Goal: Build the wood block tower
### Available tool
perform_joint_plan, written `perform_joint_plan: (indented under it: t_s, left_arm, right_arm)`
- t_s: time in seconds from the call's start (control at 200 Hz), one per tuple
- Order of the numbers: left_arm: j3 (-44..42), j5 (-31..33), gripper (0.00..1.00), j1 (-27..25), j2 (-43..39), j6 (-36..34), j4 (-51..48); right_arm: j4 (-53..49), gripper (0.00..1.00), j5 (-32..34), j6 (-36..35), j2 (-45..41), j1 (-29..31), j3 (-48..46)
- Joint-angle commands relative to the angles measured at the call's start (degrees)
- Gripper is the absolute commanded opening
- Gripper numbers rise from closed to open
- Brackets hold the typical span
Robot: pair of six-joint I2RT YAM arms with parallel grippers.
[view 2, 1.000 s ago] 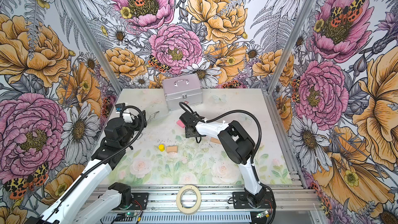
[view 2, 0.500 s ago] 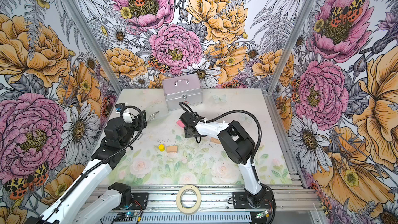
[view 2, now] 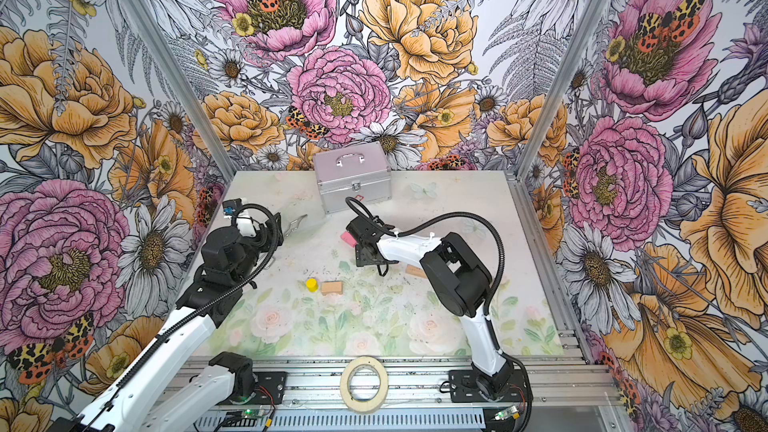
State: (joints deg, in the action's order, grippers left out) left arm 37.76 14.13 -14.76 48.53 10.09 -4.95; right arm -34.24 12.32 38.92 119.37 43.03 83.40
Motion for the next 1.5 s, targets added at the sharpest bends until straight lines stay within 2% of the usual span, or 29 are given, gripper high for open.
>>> perform_joint_plan:
  t_s: [0.0,0.455,0.916,1.181,1.196,1.221,1.496]
  left_arm:
    - [-0.1,0.5,0.77,0.3,0.1,-0.4,0.0]
    - [-0.2,0.5,0.78,0.2,0.1,-0.5,0.0]
    - [-0.1,0.5,0.78,0.2,0.1,-0.6,0.0]
    - [-0.1,0.5,0.79,0.2,-0.3,-0.4,-0.1]
    - [-0.1,0.5,0.79,0.2,-0.4,-0.4,0.0]
    - [-0.2,0.5,0.79,0.1,-0.4,-0.4,0.0]
    - [-0.2,0.6,0.79,-0.1,-0.7,-0.5,-0.1]
  right_arm:
    - [-0.7,0.85,-0.5,-1.4,-0.8,-0.1,-1.0]
    - [-0.7,0.83,-1.4,-3.3,-0.5,-0.2,-1.0]
    - [-0.7,0.89,-1.1,-3.1,-1.8,-0.2,-0.7]
    - [-0.9,0.91,1.4,-3.5,-6.2,0.3,-0.9]
    - [-1.0,0.97,1.5,-3.5,-6.4,0.3,-1.0]
    - [-1.1,1.00,1.7,-3.5,-6.9,0.3,-1.0]
    - [-4.4,1.00,3.7,-2.8,-13.3,0.6,-2.3]
